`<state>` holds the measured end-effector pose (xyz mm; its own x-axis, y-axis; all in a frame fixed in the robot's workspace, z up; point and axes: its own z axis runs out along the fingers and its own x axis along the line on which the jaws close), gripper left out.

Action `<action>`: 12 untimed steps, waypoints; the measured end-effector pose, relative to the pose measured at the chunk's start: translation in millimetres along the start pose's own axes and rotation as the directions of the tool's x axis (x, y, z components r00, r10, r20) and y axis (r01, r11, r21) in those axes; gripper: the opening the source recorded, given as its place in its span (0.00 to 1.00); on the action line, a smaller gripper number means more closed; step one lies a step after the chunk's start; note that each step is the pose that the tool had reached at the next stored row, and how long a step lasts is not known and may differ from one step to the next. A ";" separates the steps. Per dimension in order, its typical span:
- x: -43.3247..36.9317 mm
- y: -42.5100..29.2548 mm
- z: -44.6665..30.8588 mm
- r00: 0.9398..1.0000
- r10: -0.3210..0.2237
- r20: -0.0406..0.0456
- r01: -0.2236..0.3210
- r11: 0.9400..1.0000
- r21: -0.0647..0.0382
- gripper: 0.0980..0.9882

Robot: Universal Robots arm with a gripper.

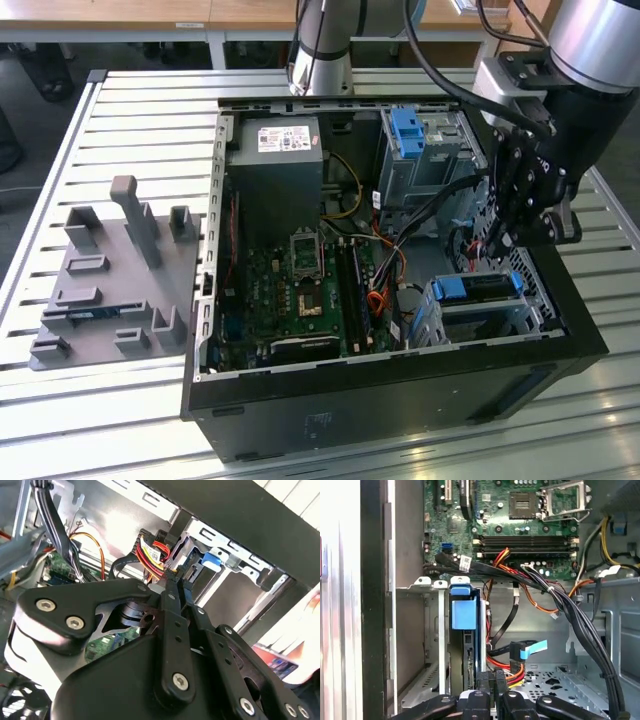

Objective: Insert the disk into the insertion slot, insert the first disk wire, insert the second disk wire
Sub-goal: 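Insert the first disk wire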

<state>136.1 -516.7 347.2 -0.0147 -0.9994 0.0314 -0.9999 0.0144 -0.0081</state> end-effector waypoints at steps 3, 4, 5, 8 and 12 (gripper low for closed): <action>1.9 2.1 0.5 1.000 -0.009 0.000 0.009 1.000 0.006 0.07; 2.8 2.8 0.7 1.000 -0.010 0.000 0.010 1.000 0.008 0.07; 3.7 3.5 1.0 1.000 -0.010 0.001 0.010 1.000 0.011 0.07; 6.5 4.7 2.0 1.000 -0.011 0.004 0.011 1.000 0.021 0.07; 7.6 8.9 3.9 1.000 -0.013 0.007 0.013 0.999 0.035 0.07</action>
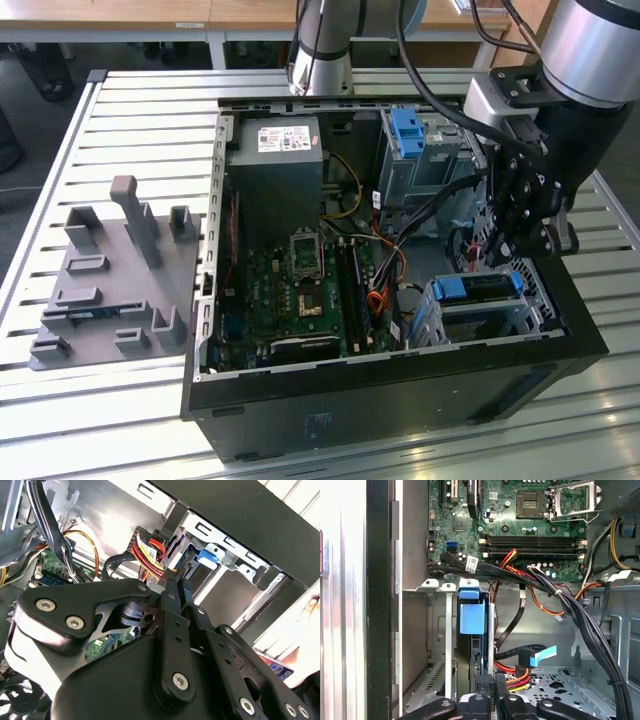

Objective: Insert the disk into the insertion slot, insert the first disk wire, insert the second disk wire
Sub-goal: 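Insert the first disk wire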

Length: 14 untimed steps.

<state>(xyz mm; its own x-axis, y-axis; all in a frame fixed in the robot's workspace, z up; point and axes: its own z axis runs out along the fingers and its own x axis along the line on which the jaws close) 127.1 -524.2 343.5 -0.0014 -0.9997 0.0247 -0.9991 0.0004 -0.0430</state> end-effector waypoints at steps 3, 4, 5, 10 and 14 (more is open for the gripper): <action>0.3 3.6 2.2 1.000 -0.001 0.002 0.001 1.000 0.009 0.07; 0.7 4.2 2.9 1.000 -0.002 0.002 0.002 1.000 0.011 0.07; 1.7 4.7 3.4 1.000 -0.003 0.002 0.003 1.000 0.014 0.07; 6.1 5.1 6.0 1.000 -0.004 0.002 0.004 1.000 0.022 0.07; 6.5 5.2 6.8 1.000 -0.006 0.002 0.005 1.000 0.023 0.07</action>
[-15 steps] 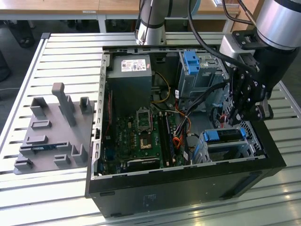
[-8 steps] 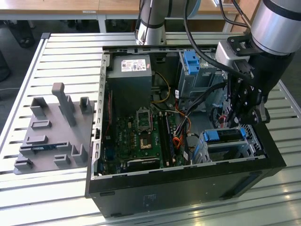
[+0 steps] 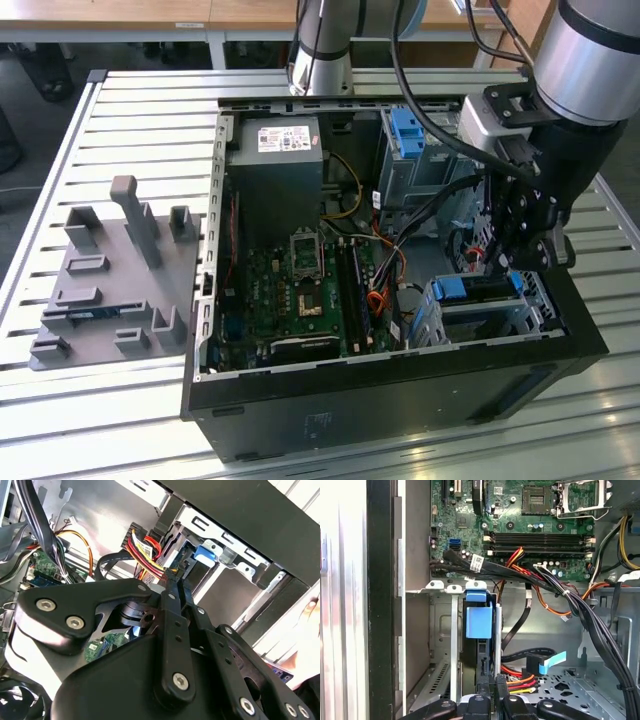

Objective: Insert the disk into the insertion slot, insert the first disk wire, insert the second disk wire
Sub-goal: 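Insert the first disk wire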

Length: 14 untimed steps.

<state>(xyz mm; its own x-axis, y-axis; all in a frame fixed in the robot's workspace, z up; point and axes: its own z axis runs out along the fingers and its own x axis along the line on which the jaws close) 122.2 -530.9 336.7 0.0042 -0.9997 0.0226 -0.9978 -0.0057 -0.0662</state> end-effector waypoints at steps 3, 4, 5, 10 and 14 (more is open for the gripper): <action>1.6 0.0 0.5 1.000 -0.002 0.000 0.002 1.000 0.002 0.07; 2.1 0.1 0.6 1.000 -0.003 0.000 0.003 1.000 0.002 0.07; 2.6 0.1 0.7 1.000 -0.003 0.000 0.003 1.000 0.003 0.07; 4.3 0.2 1.7 1.000 -0.003 0.000 0.003 1.000 0.003 0.07; 4.4 0.2 2.4 1.000 -0.004 0.000 0.004 1.000 0.003 0.07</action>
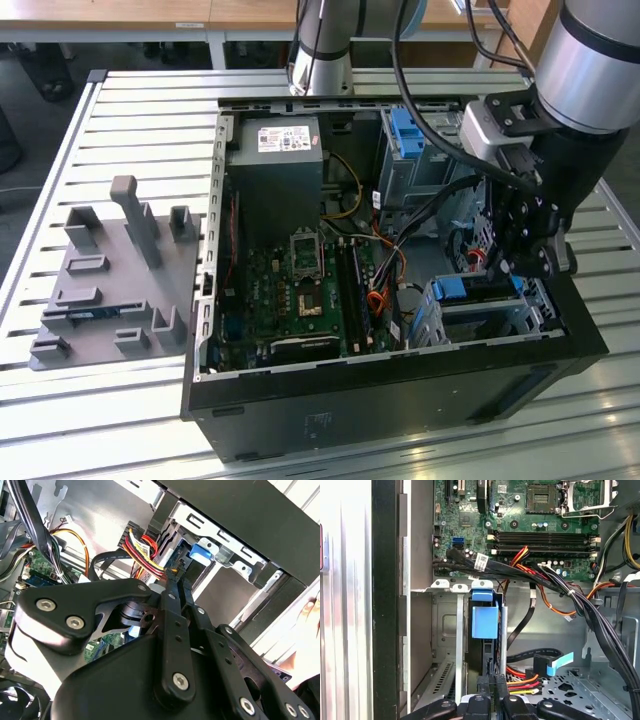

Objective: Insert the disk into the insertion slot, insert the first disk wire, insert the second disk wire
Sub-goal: 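Insert the first disk wire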

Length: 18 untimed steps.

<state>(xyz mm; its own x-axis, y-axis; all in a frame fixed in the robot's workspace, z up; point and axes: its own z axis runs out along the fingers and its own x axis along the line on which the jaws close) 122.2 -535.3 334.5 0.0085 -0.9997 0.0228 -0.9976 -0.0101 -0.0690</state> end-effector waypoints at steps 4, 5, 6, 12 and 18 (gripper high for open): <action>0.0 -0.5 0.7 1.000 -0.001 0.000 0.001 1.000 0.000 0.07; 0.0 -1.0 0.9 1.000 -0.001 0.000 0.001 1.000 0.000 0.07; 0.0 -1.6 1.0 1.000 -0.001 0.000 0.001 1.000 0.000 0.07; -0.4 -2.0 1.5 1.000 0.000 0.000 0.000 1.000 0.000 0.07; -0.3 0.2 1.4 1.000 0.000 0.000 0.000 1.000 0.000 0.07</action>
<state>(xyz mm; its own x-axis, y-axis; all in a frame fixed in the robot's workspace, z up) 122.1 -535.0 333.0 0.0085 -0.9997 0.0227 -0.9976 -0.0100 -0.0689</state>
